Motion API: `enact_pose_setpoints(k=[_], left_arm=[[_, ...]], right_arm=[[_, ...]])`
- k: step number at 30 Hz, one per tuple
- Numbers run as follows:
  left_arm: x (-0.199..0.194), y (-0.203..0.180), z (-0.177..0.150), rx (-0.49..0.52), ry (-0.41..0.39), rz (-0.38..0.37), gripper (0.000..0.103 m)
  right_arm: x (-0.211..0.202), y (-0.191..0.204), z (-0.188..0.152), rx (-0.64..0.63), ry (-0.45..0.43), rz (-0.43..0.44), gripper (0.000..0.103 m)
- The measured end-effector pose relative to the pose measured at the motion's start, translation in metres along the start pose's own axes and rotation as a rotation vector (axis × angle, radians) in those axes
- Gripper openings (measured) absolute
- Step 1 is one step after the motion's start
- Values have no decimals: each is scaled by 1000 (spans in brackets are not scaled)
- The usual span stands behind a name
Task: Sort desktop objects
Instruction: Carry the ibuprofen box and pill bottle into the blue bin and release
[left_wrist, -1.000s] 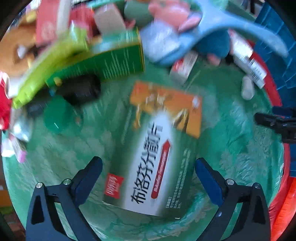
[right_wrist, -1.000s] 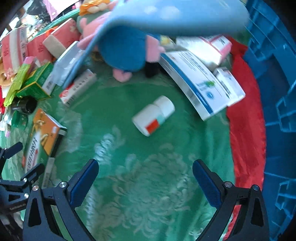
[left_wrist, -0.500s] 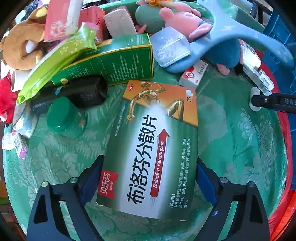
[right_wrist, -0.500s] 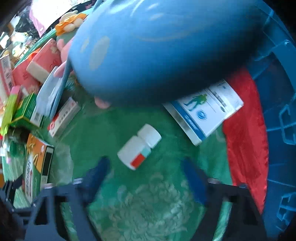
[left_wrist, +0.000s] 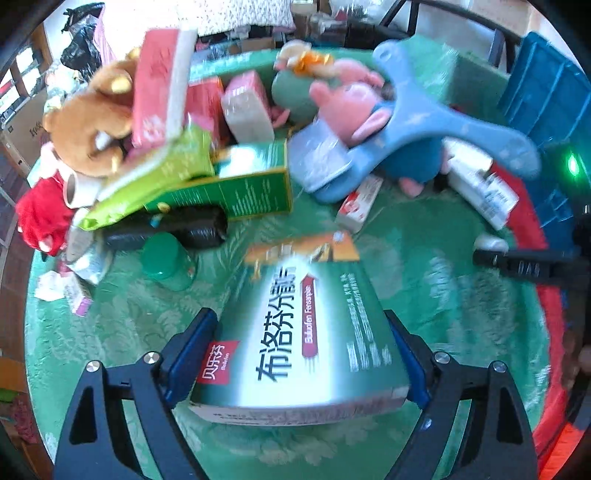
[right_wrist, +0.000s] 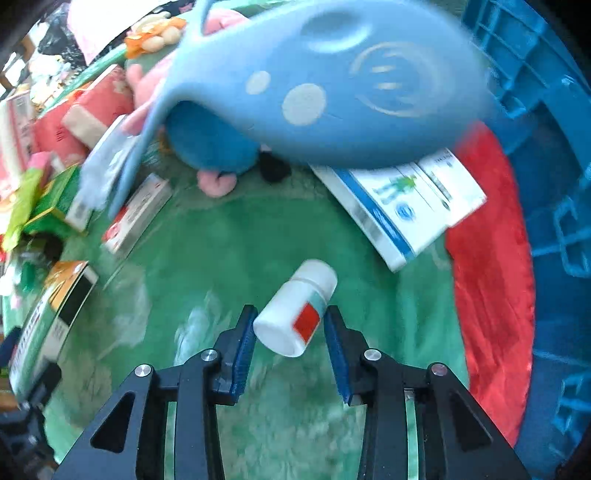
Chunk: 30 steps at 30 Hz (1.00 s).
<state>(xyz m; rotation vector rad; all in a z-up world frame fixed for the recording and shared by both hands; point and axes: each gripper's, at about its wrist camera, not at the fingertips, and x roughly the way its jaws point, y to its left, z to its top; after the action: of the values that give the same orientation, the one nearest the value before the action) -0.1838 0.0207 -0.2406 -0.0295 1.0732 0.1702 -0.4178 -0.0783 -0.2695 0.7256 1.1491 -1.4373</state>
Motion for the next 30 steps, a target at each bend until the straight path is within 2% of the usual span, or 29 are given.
enact_pose_setpoints(k=[6, 8, 11, 17, 24, 27, 30], left_arm=[[-45, -28, 1, 25, -65, -16, 88], [-62, -40, 3, 34, -90, -27, 88], [-88, -63, 5, 61, -143, -47, 88], [-156, -116, 12, 132, -265, -92, 88], [-234, -204, 19, 247, -411, -174, 88], [-264, -254, 19, 314, -461, -224, 88], [-285, -304, 16, 379, -489, -270, 88]], right_arm=[[-63, 7, -34, -29, -56, 37, 35], [-86, -4, -43, -38, -87, 43, 35], [-126, -9, -43, -48, -145, 51, 35], [-197, -30, -65, -33, -279, 64, 35], [-313, -100, -96, 47, -481, 17, 35], [-351, -137, -114, 92, -541, -29, 35], [-372, -175, -131, 149, -561, -84, 35]])
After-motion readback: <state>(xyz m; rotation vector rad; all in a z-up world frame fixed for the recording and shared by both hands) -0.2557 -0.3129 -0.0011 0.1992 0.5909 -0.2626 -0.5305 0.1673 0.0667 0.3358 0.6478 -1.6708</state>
